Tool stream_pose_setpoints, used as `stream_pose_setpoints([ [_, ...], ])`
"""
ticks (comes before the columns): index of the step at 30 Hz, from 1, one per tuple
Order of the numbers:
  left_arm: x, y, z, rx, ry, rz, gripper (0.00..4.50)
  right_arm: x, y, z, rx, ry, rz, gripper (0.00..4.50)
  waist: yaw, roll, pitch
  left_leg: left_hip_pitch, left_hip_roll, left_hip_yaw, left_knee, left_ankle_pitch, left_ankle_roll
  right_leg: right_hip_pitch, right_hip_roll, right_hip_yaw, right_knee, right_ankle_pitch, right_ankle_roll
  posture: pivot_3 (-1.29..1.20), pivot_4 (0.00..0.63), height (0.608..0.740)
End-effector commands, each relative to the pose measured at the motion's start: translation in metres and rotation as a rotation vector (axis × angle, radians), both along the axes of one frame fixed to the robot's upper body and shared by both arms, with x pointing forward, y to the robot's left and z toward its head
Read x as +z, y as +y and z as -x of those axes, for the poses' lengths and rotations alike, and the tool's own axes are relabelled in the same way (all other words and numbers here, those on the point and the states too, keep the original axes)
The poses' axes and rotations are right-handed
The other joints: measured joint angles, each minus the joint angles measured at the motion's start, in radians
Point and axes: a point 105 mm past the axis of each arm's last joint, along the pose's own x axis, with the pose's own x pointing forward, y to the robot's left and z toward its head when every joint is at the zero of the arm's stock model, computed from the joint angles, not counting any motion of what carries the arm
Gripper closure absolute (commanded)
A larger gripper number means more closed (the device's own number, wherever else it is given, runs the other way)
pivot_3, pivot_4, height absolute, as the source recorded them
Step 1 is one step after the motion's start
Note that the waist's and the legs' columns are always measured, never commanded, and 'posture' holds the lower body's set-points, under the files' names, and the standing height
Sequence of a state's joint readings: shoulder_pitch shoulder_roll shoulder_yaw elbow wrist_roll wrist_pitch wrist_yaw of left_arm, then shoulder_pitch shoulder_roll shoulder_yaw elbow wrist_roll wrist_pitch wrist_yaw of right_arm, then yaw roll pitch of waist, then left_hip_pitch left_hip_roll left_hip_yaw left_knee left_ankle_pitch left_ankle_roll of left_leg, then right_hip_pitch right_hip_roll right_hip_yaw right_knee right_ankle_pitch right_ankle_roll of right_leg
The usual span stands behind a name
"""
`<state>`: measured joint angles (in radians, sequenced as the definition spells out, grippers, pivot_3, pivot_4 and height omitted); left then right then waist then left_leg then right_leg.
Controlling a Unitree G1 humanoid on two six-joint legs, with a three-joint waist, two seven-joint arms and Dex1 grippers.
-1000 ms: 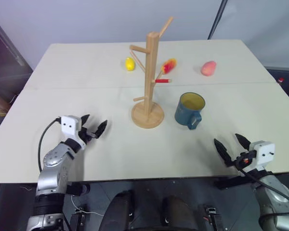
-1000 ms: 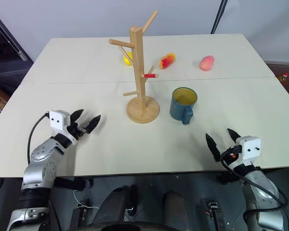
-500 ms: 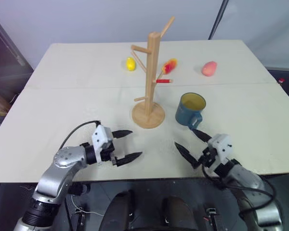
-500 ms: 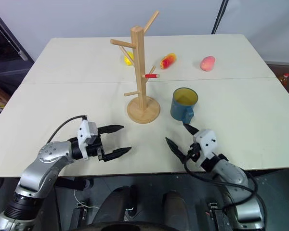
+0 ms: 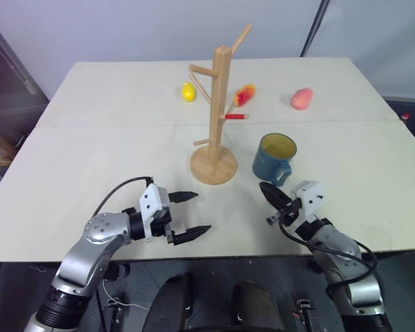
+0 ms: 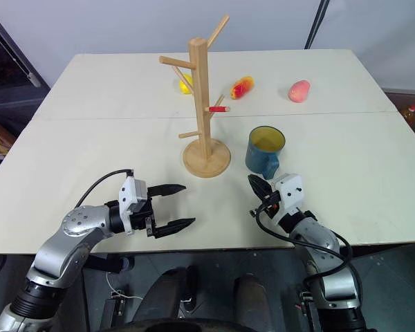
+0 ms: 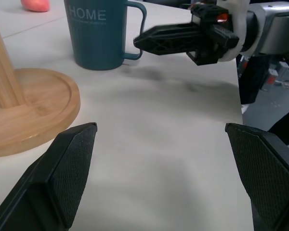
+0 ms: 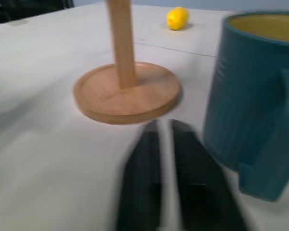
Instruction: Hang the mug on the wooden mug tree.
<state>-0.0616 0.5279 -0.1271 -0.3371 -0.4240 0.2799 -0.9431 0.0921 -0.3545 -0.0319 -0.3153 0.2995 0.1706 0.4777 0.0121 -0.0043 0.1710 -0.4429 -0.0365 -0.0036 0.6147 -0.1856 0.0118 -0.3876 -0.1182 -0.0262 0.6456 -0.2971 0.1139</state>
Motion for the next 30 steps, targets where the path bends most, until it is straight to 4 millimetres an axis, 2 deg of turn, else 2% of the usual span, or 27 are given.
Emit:
stream_pose_setpoints([
  [1, 0.009, -0.003, 0.005, -0.022, -0.044, 0.017, 0.0, 0.006, -0.009, -0.001, -0.039, -0.029, 0.018, 4.48, -0.001, 0.0, 0.0, 0.0, 0.0, 0.0, 0.0, 0.0, 0.0, 0.0, 0.0, 0.0, 0.0, 0.0, 0.0, 0.0, 0.15, 0.74],
  [8, 0.013, -0.008, 0.005, -0.03, -0.063, 0.034, 0.0, 0.008, -0.021, -0.009, -0.114, -0.041, 0.01, 4.48, -0.001, 0.0, 0.0, 0.0, 0.0, 0.0, 0.0, 0.0, 0.0, 0.0, 0.0, 0.0, 0.0, 0.0, 0.0, 0.0, 0.15, 0.74],
  [18, 0.022, -0.015, 0.002, -0.033, -0.078, 0.045, 0.0, 0.011, -0.053, -0.019, -0.287, -0.073, 0.017, 4.48, -0.001, 0.0, 0.0, 0.0, 0.0, 0.0, 0.0, 0.0, 0.0, 0.0, 0.001, 0.0, 0.001, 0.0, 0.0, 0.0, 0.15, 0.74],
  [27, 0.024, -0.017, -0.001, -0.027, -0.085, 0.05, 0.0, 0.008, -0.054, -0.015, -0.258, -0.065, 0.052, 4.48, -0.001, 0.0, 0.0, 0.0, 0.0, 0.0, 0.0, 0.0, 0.0, 0.0, 0.001, -0.001, 0.001, 0.001, 0.001, 0.0, 0.15, 0.74],
  [30, 0.024, -0.017, -0.001, -0.025, -0.087, 0.05, 0.0, 0.003, -0.052, -0.007, -0.231, -0.048, 0.059, 3.68, 0.0, 0.0, 0.0, 0.0, 0.0, 0.0, 0.0, 0.0, 0.0, 0.001, 0.002, -0.002, 0.001, 0.001, 0.001, 0.0, 0.15, 0.74],
])
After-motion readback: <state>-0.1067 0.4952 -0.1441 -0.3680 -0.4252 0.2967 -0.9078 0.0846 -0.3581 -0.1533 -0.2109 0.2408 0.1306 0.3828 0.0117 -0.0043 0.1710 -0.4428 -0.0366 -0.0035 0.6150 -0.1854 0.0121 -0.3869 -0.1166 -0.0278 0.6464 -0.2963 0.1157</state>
